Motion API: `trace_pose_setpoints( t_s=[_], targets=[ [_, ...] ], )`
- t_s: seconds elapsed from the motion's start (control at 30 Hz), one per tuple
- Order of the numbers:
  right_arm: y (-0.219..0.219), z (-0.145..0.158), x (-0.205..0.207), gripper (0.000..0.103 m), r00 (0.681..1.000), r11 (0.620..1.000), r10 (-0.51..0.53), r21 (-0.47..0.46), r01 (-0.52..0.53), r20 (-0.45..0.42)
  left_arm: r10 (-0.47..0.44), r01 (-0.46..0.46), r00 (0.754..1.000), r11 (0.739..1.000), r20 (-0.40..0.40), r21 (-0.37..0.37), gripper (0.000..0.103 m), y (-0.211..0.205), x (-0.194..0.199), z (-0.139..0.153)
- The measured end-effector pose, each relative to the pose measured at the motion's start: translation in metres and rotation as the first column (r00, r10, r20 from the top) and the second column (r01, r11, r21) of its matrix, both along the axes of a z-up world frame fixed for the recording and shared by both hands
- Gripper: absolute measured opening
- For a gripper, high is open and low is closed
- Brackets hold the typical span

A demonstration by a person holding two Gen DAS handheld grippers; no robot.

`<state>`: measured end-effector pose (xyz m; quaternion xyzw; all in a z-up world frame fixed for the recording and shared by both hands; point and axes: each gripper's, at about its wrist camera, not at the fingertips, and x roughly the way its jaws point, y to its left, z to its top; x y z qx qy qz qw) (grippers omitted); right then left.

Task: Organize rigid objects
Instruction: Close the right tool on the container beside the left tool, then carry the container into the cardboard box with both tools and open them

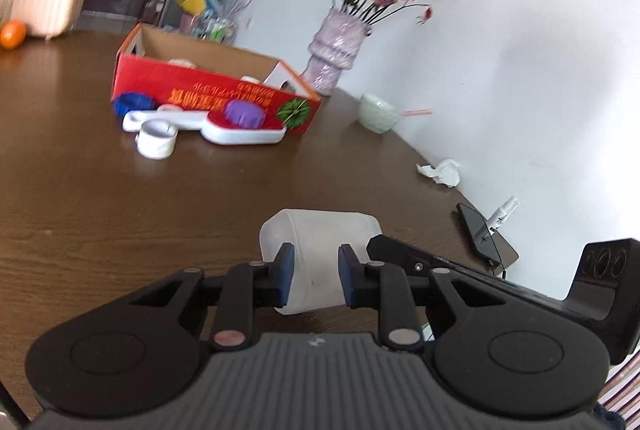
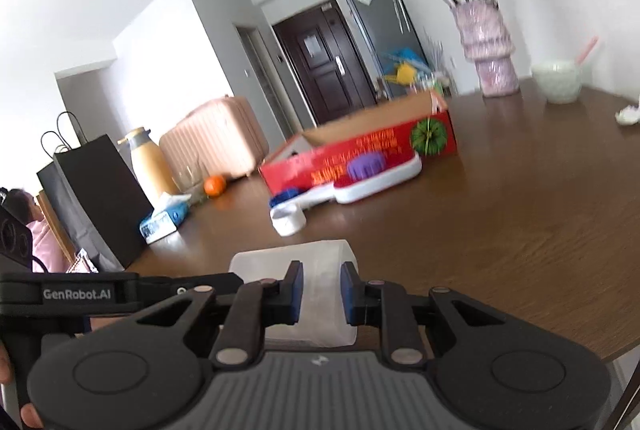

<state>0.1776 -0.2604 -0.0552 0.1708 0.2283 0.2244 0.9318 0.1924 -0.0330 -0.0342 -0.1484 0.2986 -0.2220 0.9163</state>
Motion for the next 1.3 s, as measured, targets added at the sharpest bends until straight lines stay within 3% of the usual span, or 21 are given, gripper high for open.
trace_pose_setpoints(
  t_s=[0.27, 0.4, 0.53, 0.63, 0.87, 0.93, 1.07, 1.2, 1.3],
  targets=[
    [-0.002, 0.008, -0.002, 0.020, 0.995, 1.000, -0.027, -0.011, 0.028, 0.091, -0.022, 0.023, 0.998, 1.000, 0.066, -0.012, 0.024, -0.001, 0.006, 0.009],
    [-0.001, 0.020, 0.000, 0.020, 0.979, 0.998, -0.057, 0.002, 0.058, 0.198, -0.033, 0.031, 0.981, 0.999, 0.192, 0.013, 0.024, -0.002, 0.010, 0.030],
    [0.005, 0.046, 0.004, 0.020, 0.930, 0.995, -0.091, -0.009, 0.101, 0.355, -0.046, 0.041, 0.950, 0.999, 0.309, 0.024, 0.024, -0.005, 0.021, 0.054],
    [0.007, 0.070, 0.019, 0.019, 0.902, 0.993, -0.093, -0.027, 0.115, 0.421, -0.038, 0.040, 0.938, 0.999, 0.346, 0.000, 0.024, -0.001, 0.042, 0.076],
    [0.017, 0.141, 0.067, 0.020, 0.809, 0.987, -0.069, -0.076, 0.140, 0.583, -0.023, 0.021, 0.872, 1.000, 0.490, 0.009, 0.024, -0.001, 0.086, 0.149],
    [0.020, 0.162, 0.082, 0.020, 0.784, 0.984, -0.066, -0.090, 0.154, 0.618, -0.016, 0.010, 0.872, 1.000, 0.488, 0.016, 0.024, -0.001, 0.103, 0.168],
    [0.024, 0.196, 0.117, 0.019, 0.775, 0.985, -0.052, -0.098, 0.145, 0.630, -0.010, 0.002, 0.872, 1.000, 0.490, 0.017, 0.024, 0.003, 0.141, 0.194],
    [0.035, 0.219, 0.151, 0.019, 0.756, 0.976, -0.020, -0.150, 0.156, 0.655, -0.002, 0.002, 0.897, 1.000, 0.441, 0.001, 0.024, 0.009, 0.189, 0.206],
    [0.039, 0.233, 0.184, 0.019, 0.777, 0.978, -0.003, -0.161, 0.134, 0.629, 0.001, 0.003, 0.923, 1.000, 0.384, -0.011, 0.024, 0.014, 0.230, 0.208]
  ],
)
